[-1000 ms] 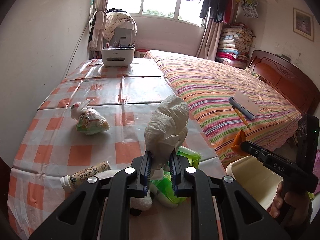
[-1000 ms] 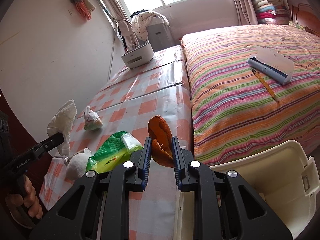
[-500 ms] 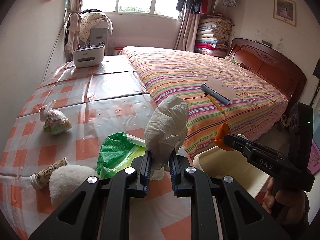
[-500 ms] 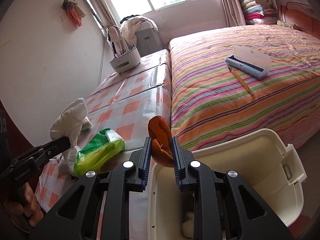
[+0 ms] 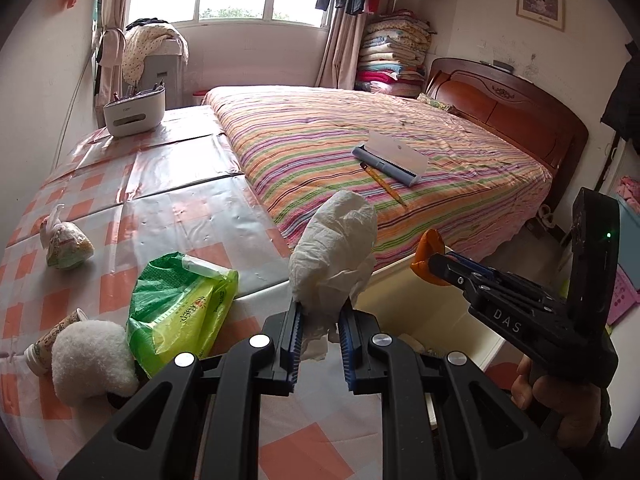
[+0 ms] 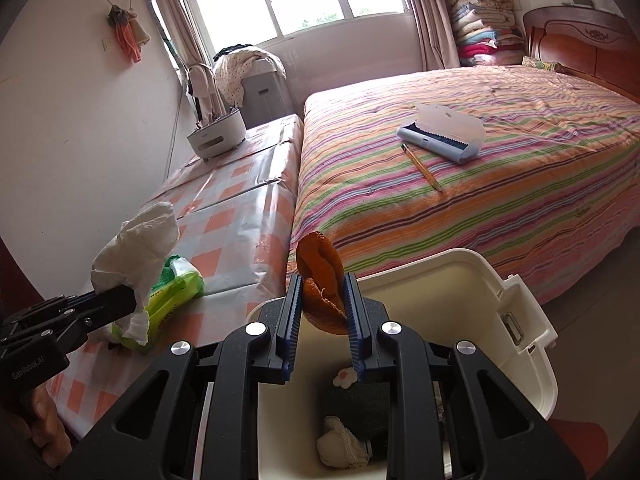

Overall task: Collect trash
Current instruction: 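Carry the orange peel and white tissue over the cream bin with both tools, then open the right gripper over the bin while the left gripper releases the tissue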

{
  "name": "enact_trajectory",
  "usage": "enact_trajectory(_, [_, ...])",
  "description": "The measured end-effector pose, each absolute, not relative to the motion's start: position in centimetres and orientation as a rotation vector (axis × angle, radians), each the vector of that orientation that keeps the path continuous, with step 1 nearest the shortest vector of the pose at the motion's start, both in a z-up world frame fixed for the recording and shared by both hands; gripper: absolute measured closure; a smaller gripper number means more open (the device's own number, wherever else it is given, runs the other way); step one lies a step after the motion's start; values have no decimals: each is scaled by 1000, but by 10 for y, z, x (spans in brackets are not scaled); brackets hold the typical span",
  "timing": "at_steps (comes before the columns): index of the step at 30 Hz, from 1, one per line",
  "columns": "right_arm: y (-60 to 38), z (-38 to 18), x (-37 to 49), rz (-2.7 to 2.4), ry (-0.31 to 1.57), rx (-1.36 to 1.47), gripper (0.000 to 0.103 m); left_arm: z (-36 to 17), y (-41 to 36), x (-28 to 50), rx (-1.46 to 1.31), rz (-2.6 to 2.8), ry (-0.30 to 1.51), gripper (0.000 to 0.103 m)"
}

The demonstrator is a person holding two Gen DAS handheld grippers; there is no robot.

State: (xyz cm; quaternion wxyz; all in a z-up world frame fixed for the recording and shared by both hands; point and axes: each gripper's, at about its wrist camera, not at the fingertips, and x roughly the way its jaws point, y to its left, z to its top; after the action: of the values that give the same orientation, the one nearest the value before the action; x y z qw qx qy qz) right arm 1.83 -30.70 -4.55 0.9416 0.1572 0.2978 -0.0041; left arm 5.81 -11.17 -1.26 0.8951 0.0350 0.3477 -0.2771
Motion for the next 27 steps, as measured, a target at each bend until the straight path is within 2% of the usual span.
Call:
enact_trajectory(8, [-316, -51, 9, -49, 606, 330, 80, -16, -127, 52, 89, -603, 730, 87])
enact_trajectory(13, [-320, -54, 6, -69, 605, 338, 74, -18, -133, 51, 96, -613, 733, 87])
enact_trajectory(14, [-321, -54, 5, -74, 603, 339, 67, -18, -134, 51, 97, -614, 734, 87])
enact_trajectory(15, [-322, -54, 5, -80, 599, 341, 47, -19, -135, 51, 98, -615, 735, 87])
enact_trajectory(17, [-323, -51, 1, -97, 577, 340, 34, -19, -137, 51, 100, -617, 737, 87])
enact_trajectory(27, [-338, -43, -8, -153, 507, 390, 31, -26, -149, 53, 113, -633, 763, 86])
